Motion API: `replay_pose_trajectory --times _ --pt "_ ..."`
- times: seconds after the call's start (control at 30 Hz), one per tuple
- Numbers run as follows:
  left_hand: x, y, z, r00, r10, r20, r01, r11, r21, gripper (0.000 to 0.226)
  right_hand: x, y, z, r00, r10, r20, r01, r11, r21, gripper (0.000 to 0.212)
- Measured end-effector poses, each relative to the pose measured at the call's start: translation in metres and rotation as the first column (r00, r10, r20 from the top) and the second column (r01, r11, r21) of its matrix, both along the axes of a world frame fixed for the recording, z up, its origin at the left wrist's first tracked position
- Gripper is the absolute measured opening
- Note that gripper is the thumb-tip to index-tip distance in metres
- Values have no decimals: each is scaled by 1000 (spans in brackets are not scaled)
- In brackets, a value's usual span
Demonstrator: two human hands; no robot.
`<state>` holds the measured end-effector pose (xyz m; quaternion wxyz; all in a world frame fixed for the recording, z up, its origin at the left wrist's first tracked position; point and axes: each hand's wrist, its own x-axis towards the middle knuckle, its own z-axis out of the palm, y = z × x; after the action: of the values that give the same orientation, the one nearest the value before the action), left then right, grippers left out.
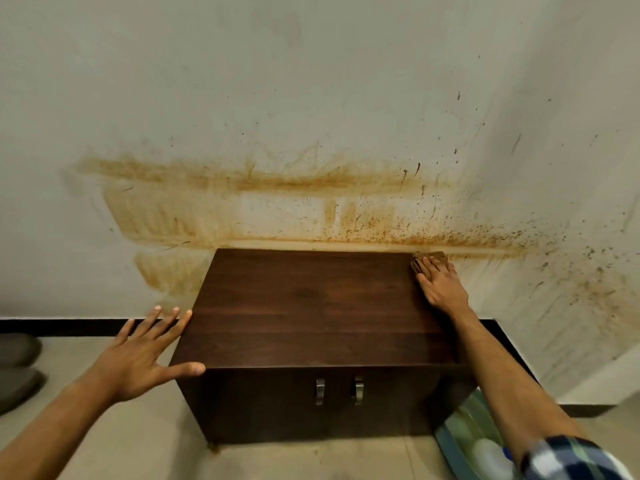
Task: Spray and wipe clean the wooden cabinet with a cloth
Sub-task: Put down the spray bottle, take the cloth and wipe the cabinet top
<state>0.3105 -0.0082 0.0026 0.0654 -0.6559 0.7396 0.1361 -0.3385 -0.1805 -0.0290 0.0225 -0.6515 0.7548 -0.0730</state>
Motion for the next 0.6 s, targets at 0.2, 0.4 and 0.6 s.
replay_pose_trajectory --times 0.2,0.4,0.6 --pt "6 -3 -6 1000 -11 -25 10 998 -56 141 19 135 -4 994 100 49 -96 992 -82 72" --pt "8 -6 -13 1000 13 -14 -14 998 -67 134 19 197 -15 999 14 33 -11 997 -83 65" --pt "9 -4 -10 999 -20 28 24 985 -170 130 31 27 27 984 166 -70 -164 986 37 79"
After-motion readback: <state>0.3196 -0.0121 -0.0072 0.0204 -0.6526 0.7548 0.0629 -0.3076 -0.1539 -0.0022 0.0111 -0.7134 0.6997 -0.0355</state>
